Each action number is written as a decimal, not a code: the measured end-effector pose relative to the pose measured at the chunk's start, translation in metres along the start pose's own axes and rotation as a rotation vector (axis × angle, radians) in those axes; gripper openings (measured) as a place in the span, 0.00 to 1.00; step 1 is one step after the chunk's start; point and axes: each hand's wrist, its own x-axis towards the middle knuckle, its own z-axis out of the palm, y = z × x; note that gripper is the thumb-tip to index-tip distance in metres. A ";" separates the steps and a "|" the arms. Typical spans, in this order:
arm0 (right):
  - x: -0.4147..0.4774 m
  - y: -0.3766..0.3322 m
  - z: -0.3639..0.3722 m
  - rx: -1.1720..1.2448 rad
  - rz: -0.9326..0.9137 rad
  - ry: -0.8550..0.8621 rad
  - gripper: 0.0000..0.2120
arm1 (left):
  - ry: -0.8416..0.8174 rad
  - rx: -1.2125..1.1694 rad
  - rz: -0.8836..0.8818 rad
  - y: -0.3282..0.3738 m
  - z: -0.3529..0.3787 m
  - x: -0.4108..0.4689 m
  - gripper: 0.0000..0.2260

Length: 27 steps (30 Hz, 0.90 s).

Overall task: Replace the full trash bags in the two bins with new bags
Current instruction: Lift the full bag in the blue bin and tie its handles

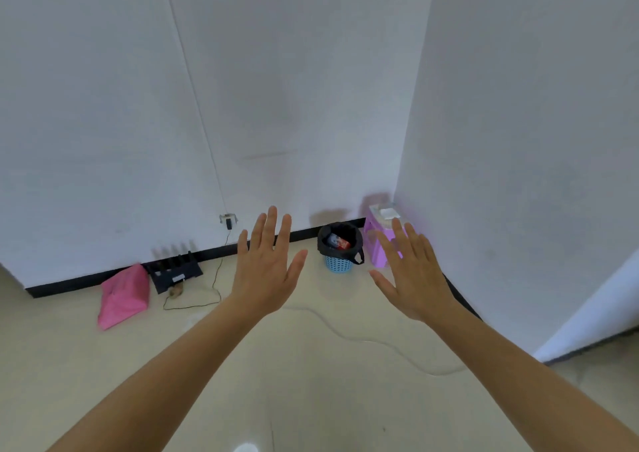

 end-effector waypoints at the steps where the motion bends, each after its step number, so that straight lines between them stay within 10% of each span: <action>1: 0.021 0.010 0.011 0.012 0.022 -0.014 0.35 | -0.010 0.001 0.021 -0.002 0.015 0.025 0.32; 27: 0.607 0.184 0.302 -0.052 0.257 -0.423 0.40 | -0.330 -0.076 0.011 -0.169 0.353 0.629 0.37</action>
